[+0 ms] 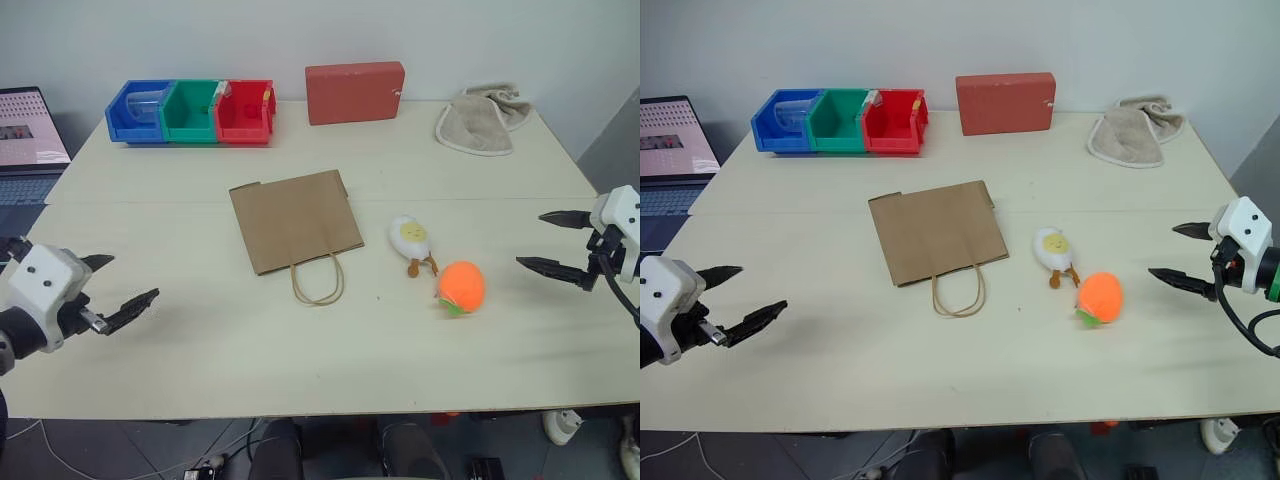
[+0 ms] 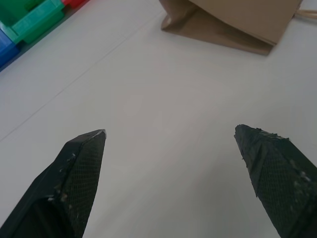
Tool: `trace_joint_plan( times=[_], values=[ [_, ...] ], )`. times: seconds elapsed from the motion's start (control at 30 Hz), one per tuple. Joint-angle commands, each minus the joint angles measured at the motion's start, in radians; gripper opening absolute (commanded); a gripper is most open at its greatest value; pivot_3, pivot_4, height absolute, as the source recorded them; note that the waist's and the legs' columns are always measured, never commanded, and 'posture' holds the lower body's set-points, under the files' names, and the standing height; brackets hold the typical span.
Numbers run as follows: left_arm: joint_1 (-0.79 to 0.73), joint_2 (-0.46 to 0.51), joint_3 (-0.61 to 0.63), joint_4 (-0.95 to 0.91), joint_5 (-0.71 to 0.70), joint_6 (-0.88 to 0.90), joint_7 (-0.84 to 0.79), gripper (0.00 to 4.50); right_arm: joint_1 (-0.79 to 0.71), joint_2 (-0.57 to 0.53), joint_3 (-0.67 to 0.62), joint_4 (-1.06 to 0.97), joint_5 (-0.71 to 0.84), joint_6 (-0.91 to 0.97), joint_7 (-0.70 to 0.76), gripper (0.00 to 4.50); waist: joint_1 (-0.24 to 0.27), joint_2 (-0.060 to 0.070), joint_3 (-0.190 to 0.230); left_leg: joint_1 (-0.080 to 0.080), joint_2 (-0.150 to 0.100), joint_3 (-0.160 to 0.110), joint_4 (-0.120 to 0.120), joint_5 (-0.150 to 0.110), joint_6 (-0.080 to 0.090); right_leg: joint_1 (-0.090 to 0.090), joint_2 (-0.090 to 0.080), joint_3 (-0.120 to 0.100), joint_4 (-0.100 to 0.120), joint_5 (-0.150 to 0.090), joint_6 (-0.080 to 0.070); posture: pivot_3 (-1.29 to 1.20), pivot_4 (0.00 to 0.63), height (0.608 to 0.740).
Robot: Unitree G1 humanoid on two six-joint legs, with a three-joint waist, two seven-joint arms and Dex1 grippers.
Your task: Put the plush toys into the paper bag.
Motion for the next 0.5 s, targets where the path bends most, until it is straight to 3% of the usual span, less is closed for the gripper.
trace_joint_plan(
  times=[0.03,0.37,0.5],
  values=[
    [0.004,-0.002,0.038,-0.017,-0.018,-0.03,-0.019,4.44,-0.007,-0.011,-0.023,-0.029,0.008,-0.012,0.004,4.5,0.0,0.0,0.0,0.0,0.0,0.0,0.0,0.0,0.0,0.0,0.0,0.0,0.0,0.0,0.0,0.0,0.15,0.74],
    [-0.009,-0.006,0.013,-0.005,0.008,-0.067,-0.014,4.44,-0.015,-0.006,-0.015,-0.031,0.006,-0.014,0.004,4.5,0.0,0.0,0.0,0.0,0.0,0.0,0.0,0.0,0.0,0.0,0.0,0.0,0.0,0.0,0.0,0.0,0.15,0.74],
    [-0.064,-0.003,-0.077,-0.021,0.015,-0.072,-0.012,4.44,-0.01,0.015,-0.007,-0.074,0.015,-0.009,-0.01,4.5,0.0,0.0,0.0,0.0,0.0,0.0,0.0,0.0,0.0,0.0,0.0,0.0,0.0,0.0,0.0,0.0,0.15,0.74]
  ],
)
